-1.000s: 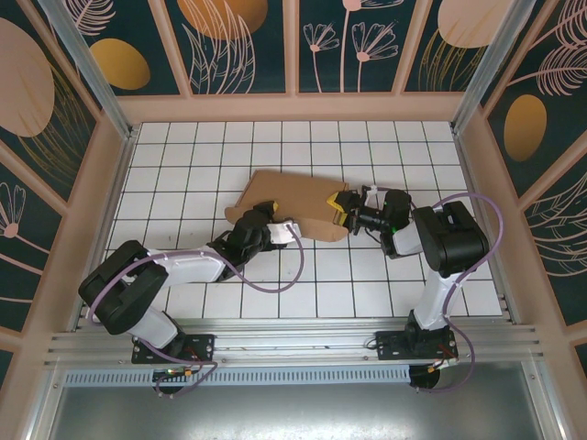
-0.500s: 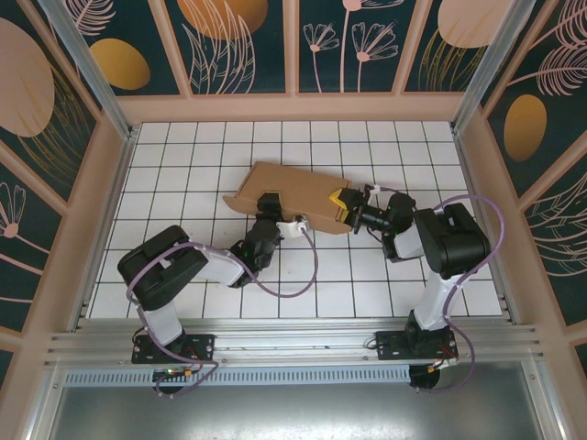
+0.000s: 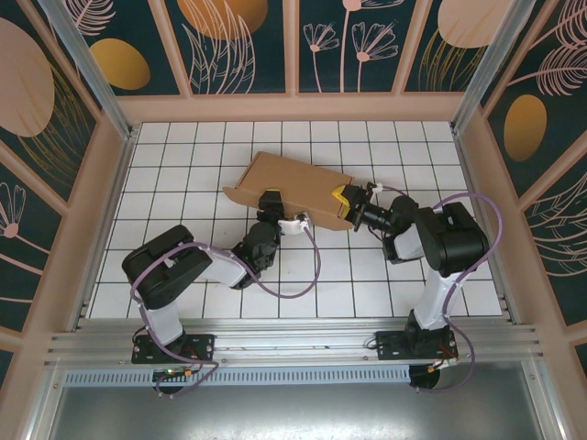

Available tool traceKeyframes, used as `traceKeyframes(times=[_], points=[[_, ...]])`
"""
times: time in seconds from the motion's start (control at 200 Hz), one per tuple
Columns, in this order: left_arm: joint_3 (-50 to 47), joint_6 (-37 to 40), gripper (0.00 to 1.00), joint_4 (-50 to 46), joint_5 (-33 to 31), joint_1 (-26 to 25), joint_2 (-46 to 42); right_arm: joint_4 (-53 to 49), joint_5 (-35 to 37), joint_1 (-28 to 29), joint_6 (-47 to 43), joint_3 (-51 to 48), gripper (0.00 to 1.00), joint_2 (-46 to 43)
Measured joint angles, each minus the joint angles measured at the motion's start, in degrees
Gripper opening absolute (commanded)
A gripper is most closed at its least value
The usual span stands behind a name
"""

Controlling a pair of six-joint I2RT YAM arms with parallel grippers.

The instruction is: Fold the paper box

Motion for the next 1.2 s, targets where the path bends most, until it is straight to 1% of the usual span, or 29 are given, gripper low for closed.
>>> traceKeyframes(times=[0.06,0.14,0.185,0.25,0.29,0.315,0.36,0.41,0.475,0.55,0.596,0.631,0.666,0.731,0.846,1.016,1.201], points=[[0.0,-1.27,0.49,-3.17,-1.14,0.17,-1.51,-0.98,-1.18,0.02,-1.29,-0.13,0.8,-1.29],[0.04,-4.0,0.49,-9.73,-2.32,0.46,-4.59,-6.45,-1.79,-0.5,-5.77,-0.57,0.84,-5.18],[0.46,-5.97,0.49,-14.12,-2.84,0.59,-6.51,-12.83,-1.33,-1.27,-10.01,-0.5,0.88,-8.57],[2.34,-9.94,0.48,-23.04,-2.8,0.61,-9.53,-27.91,1.73,-2.38,-19.91,1.05,0.93,-14.95],[4.44,-12.66,0.47,-29.59,-2.56,0.61,-11.13,-38.8,5.92,-2.56,-26.58,3.56,0.96,-18.67],[6.16,-14.64,0.47,-34.21,-2.29,0.61,-11.98,-46.31,9.97,-2.47,-31.56,5.86,0.99,-21.14],[9.14,-17.77,0.47,-41.44,-1.44,0.61,-13.14,-55.95,16.63,-1.88,-38.32,9.51,0.99,-24.68],[12.55,-21.77,0.47,-50.07,0.09,0.61,-14.62,-63.87,24.2,-1.33,-44.46,12.35,0.99,-28.89],[16.04,-25.94,0.47,-59.74,1.86,0.61,-16.31,-70.47,32.15,-1.18,-49.81,13.88,0.99,-34.16],[19.45,-30.18,0.47,-69.44,3.78,0.59,-17.55,-75.08,38.64,-2.25,-53.64,13.94,0.99,-38.45],[21.57,-32.54,0.47,-75.58,5.14,0.57,-17.94,-76.94,41.07,-3.17,-55.45,13.94,0.99,-39.52],[23.02,-34.27,0.47,-79.69,6.05,0.57,-17.99,-78.07,42.25,-3.85,-56.65,13.94,0.97,-39.76],[24.76,-36.13,0.48,-84.48,7.32,0.5,-17.99,-79.1,42.99,-4.37,-57.9,13.92,0.95,-39.8],[28.02,-39.17,0.47,-92.74,9.79,0.24,-17.73,-80.61,43.45,-4.55,-59.69,13.64,0.91,-39.87],[33.53,-43.65,0.47,-104.1,13.99,-1.25,-16.41,-82.18,41.48,-4.55,-61.64,13.53,0.86,-40.26],[36.2,-46.77,0.43,-113.68,19.02,-2.23,-14.51,-87.54,38.4,-3.61,-64.15,16.37,0.83,-40.15],[38.1,-46.77,0.42,-116.37,20.22,-2.19,-12.68,-91.6,36.3,-0.46,-67.65,21.97,0.82,-39.26]])
